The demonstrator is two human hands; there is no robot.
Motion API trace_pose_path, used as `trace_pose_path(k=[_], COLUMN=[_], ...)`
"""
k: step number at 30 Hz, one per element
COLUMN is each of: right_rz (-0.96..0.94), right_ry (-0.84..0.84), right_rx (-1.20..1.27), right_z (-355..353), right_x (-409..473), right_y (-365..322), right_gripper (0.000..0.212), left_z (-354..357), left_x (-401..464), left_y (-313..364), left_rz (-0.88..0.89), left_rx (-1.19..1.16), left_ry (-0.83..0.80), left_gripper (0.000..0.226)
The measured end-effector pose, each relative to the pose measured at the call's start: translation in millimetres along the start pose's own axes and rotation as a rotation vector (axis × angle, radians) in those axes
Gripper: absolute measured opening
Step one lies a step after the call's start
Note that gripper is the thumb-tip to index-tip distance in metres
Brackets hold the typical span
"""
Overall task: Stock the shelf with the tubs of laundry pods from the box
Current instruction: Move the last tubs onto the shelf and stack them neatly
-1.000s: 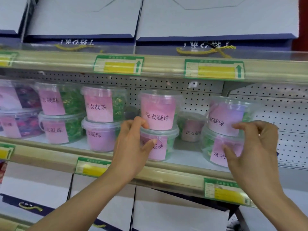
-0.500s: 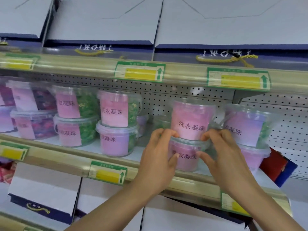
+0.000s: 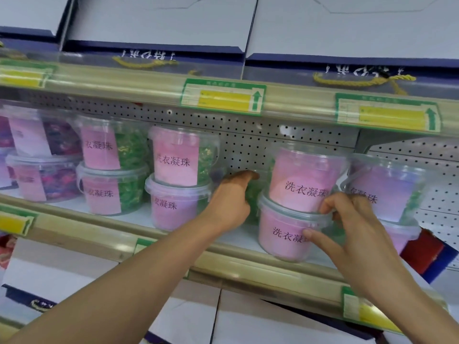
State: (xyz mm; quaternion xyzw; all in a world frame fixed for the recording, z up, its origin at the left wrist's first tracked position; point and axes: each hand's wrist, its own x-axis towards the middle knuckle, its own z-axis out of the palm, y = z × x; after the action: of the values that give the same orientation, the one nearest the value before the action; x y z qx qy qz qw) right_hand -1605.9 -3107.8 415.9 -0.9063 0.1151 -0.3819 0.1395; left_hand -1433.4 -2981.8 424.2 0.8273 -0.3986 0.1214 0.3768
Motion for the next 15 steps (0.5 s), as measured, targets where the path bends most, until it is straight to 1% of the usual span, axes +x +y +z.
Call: trace_pose_path(k=[5, 8, 11, 15], right_rz=[-0.016, -0.013, -0.023, -0.036], right_ry=[-0.031, -0.030, -0.020, -0.018], right_rx=[-0.013, 0.013, 0.026, 0.025], right_z=[-8, -8, -9, -9], right_x=[4, 4, 4, 3], right_y=[6, 7, 7, 9], right_gripper=[0.033, 0.033, 0.032, 0.034], left_z=[15, 18, 17, 15], left_x=[11, 14, 21, 30], left_y=[-3, 1, -2, -4], left_rz=[-0.018, -0.013, -0.048, -0.062], left_rx=[0.034, 0.051, 0.086, 0.098], left_ry=[0.009, 0.006, 0.035, 0.100], left_gripper=[0.062, 0.056, 0.052, 0.036])
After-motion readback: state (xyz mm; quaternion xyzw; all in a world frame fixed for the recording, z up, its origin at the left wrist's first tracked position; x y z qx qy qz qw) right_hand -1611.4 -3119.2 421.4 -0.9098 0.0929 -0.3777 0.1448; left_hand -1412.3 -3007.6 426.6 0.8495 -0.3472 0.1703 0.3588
